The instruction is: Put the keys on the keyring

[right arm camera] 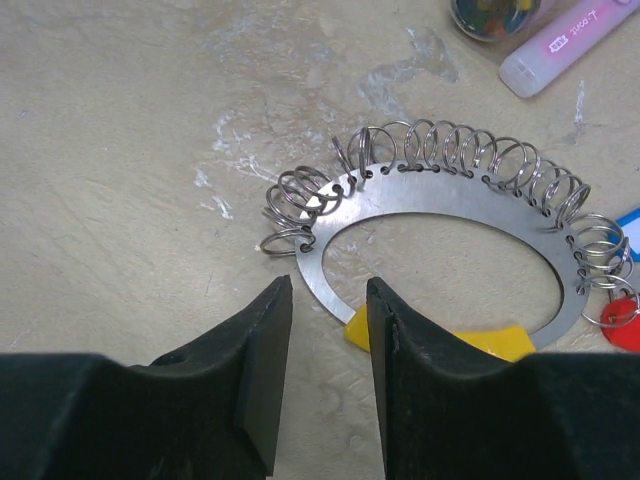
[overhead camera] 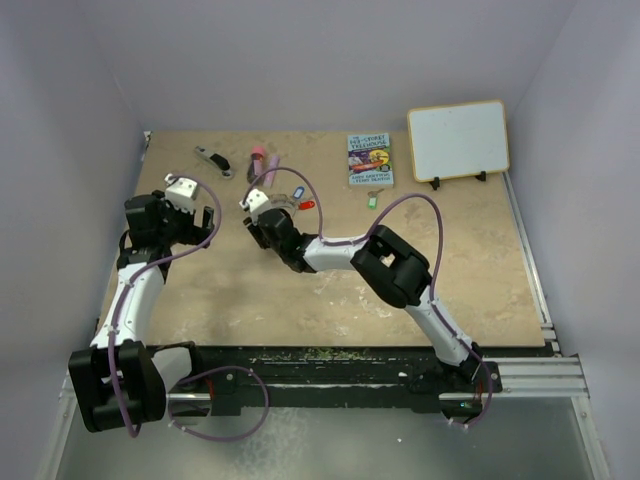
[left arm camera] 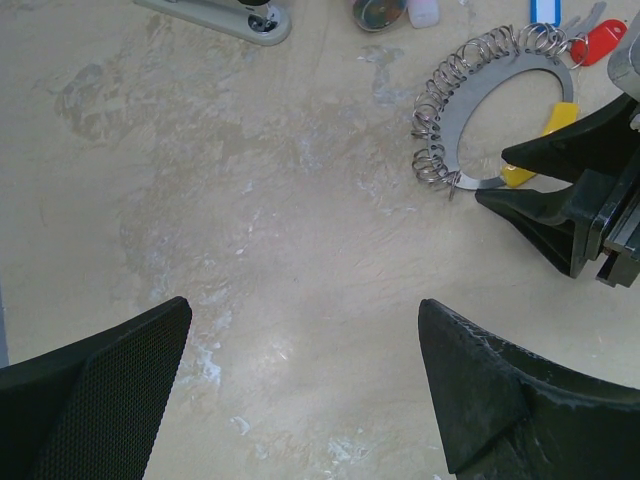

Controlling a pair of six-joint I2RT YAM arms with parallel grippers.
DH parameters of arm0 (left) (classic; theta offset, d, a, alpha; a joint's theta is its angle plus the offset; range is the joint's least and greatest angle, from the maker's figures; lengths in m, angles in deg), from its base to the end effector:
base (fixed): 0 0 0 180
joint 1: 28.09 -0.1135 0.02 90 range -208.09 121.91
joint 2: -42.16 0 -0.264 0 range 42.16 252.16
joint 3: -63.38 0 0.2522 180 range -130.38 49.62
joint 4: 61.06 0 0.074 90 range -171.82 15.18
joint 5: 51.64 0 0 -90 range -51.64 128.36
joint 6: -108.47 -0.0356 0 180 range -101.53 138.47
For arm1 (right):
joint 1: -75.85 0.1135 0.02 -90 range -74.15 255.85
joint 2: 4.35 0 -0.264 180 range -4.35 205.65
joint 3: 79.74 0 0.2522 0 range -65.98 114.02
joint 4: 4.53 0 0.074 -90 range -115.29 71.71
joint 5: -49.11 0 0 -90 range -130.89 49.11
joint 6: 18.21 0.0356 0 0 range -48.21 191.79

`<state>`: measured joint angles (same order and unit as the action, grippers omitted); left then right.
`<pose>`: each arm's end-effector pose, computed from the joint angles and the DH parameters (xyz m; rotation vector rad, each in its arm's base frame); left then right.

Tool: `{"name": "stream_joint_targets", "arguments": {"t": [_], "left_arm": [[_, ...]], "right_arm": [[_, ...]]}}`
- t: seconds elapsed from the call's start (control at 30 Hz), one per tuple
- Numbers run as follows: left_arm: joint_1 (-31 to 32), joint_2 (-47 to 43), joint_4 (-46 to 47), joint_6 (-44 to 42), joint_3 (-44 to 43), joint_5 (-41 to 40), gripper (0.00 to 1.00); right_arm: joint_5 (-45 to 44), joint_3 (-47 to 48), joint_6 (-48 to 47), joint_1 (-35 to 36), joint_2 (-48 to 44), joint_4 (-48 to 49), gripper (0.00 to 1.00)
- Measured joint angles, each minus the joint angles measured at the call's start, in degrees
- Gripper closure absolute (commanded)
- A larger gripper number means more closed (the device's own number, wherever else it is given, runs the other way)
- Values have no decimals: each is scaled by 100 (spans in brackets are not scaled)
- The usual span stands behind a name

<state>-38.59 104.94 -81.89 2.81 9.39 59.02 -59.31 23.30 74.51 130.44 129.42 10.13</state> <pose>0.2400 0.0317 0.2567 0.3082 2.0296 -0.0937 0.3122 0.4197 0.1454 -0.6034 1.7547 0.4027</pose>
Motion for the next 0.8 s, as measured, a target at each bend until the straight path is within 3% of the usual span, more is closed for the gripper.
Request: {"name": "stream_joint_targets", "arguments": {"t": [0.47,0.8], "left_arm": [[0,2,9,-42,0,28,2],[0,15,13,-42,0,63,2]], "right_arm": [[229,745,33,0,175,35,53],[315,778,138,0,367,-173,53]]}}
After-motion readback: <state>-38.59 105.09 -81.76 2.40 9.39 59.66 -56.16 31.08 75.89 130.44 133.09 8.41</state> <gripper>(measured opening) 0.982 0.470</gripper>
